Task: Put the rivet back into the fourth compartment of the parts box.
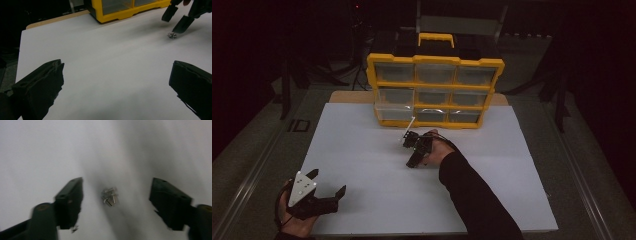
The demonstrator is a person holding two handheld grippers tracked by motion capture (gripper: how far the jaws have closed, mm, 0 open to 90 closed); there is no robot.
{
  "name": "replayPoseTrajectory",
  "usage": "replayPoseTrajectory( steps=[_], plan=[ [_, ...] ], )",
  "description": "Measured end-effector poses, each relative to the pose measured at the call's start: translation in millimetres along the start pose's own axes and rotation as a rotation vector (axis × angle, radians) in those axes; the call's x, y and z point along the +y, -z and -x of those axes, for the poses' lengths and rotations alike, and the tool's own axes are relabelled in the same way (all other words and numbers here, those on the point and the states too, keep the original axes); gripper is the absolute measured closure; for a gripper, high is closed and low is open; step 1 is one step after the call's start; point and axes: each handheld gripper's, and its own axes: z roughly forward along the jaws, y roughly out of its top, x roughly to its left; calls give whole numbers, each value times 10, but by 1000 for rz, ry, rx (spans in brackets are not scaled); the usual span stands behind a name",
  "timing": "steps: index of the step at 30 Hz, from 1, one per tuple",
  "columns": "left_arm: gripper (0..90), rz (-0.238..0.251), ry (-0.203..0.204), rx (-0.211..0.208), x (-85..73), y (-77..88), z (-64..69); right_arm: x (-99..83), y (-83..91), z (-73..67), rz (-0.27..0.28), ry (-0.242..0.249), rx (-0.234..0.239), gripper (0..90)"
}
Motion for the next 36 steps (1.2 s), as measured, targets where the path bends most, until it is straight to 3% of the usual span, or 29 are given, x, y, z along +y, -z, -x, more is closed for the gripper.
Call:
replayPoseTrajectory(
  steps=[8, 13, 27, 36],
  plan=[
    [1, 1, -1, 0, 0, 2, -2, 26, -84, -28, -35, 9, 27, 568],
    [1, 0, -3, -3, 0, 1, 0, 35, -104, -35, -45, 3, 18, 642],
    [1, 2, -3, -6, -1, 2, 1, 68, -177, -59, -83, 18, 0, 730],
    [1, 2, -2, -6, -1, 3, 2, 63, -178, -40, -80, -5, -9, 796]
  ],
)
